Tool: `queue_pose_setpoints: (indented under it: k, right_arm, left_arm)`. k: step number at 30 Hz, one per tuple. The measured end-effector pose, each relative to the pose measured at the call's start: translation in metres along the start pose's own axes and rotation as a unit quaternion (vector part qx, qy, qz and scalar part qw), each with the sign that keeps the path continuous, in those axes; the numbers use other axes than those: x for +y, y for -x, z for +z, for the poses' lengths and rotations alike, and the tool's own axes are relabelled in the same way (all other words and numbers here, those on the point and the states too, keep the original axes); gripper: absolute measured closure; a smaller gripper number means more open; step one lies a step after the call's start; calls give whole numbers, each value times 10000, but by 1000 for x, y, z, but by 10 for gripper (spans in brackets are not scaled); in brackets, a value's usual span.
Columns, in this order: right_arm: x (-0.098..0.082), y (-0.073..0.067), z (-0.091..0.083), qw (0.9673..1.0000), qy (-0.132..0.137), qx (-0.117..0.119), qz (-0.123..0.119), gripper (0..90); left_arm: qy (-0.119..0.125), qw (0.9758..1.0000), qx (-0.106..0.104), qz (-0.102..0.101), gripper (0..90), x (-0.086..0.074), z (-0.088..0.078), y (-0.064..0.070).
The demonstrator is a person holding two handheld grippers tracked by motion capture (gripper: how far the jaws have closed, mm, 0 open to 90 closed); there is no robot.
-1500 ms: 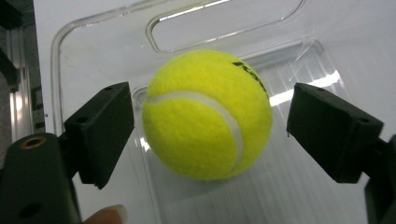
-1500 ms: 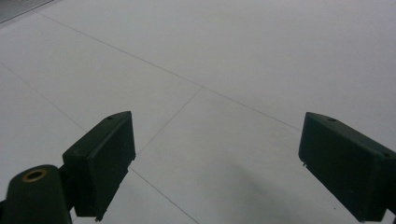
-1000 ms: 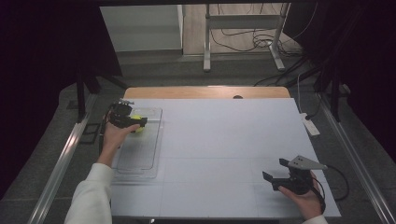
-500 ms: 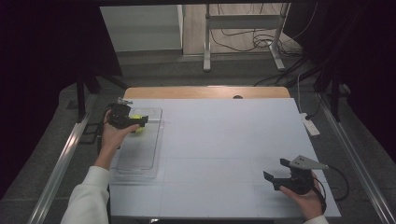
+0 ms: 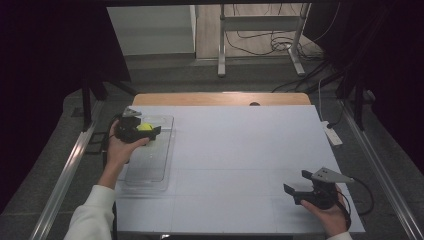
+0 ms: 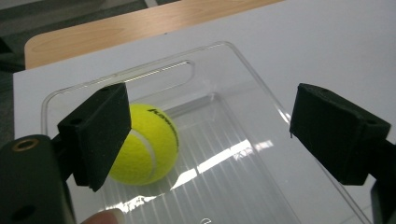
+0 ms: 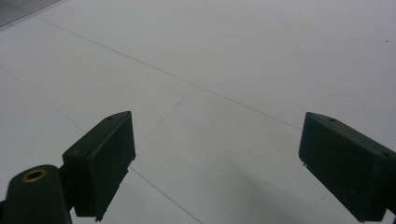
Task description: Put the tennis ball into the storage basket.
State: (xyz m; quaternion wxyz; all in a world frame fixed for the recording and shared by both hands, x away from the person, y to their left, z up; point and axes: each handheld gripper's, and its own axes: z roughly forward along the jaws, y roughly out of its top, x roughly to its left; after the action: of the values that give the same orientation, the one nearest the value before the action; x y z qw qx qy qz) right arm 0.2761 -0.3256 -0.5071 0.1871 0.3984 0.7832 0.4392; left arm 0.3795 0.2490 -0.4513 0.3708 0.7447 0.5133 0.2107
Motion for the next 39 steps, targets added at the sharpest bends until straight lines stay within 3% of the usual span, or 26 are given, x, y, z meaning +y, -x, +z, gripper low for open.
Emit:
queue_pose_setpoints:
  k: [15, 34, 39]
  right_arm:
    - [0, -1, -1, 10000, -19, -36, -18, 108]
    - [1, -1, -1, 10000, 14, 12, -37, 108]
    - [1, 0, -2, 10000, 35, -4, -25, 108]
  left_arm:
    - [280, 9987, -397, 170, 133, -14, -26, 25]
    - [445, 9943, -932, 267, 131, -65, -44, 57]
    - [403, 9939, -969, 343, 131, -79, -47, 64]
